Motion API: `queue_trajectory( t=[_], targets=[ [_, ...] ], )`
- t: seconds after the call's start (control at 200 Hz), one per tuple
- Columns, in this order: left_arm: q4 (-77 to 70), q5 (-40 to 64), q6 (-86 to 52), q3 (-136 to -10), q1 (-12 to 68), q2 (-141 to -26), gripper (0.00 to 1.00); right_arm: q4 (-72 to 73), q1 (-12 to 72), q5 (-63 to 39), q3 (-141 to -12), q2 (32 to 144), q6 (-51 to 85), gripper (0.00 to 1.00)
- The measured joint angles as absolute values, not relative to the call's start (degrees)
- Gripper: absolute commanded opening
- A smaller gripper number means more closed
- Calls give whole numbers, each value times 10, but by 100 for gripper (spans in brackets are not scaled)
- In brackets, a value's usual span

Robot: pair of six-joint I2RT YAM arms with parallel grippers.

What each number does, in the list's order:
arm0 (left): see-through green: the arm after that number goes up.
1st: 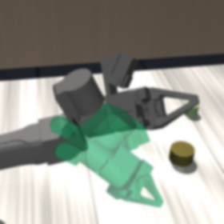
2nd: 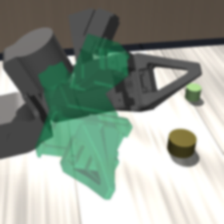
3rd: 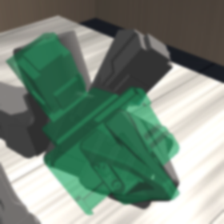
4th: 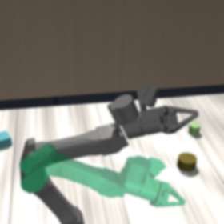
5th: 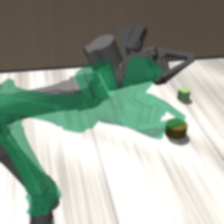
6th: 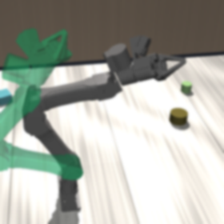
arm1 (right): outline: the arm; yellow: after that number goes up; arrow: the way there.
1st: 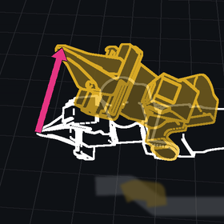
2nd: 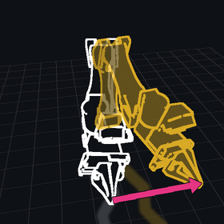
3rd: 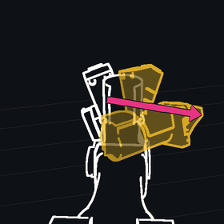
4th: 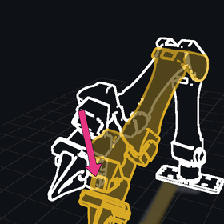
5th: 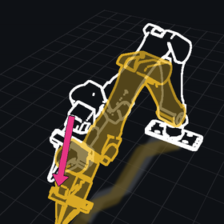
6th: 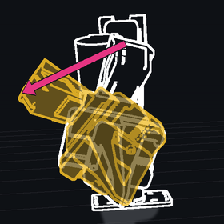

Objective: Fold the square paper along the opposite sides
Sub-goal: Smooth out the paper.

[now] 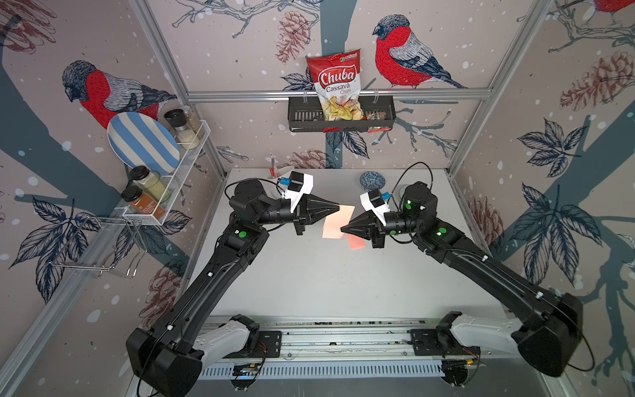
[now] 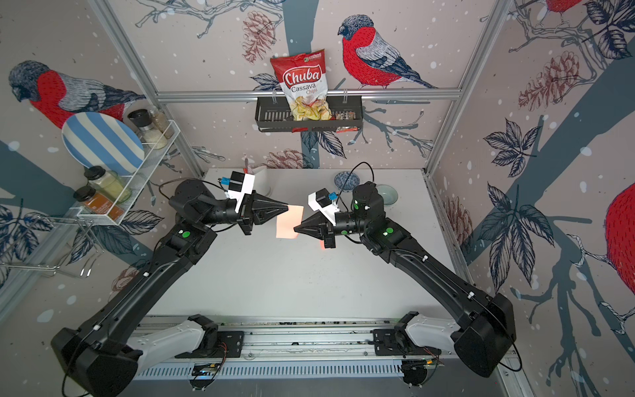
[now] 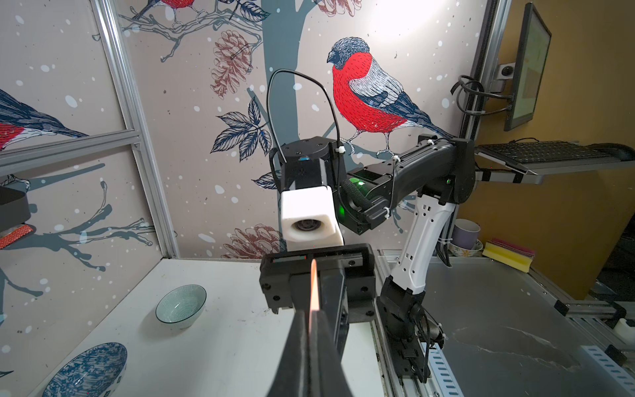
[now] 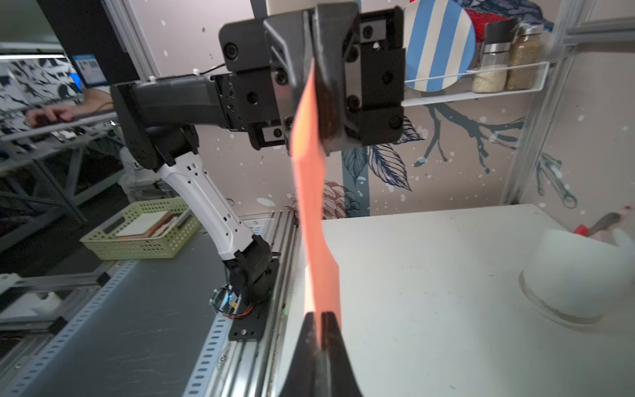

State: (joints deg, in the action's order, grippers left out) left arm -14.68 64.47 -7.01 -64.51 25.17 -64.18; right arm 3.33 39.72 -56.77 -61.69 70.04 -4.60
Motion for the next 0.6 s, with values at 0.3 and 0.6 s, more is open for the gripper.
queue_trajectory(
  t=[0.3, 0.6],
  targets=[
    [-147, 644, -70, -653, 252, -641, 0, 27, 399, -569, -615, 703, -49, 0],
    [-148, 643, -70, -653, 252, -641, 0, 23, 401, -570, -613, 703, -59, 0]
  ],
)
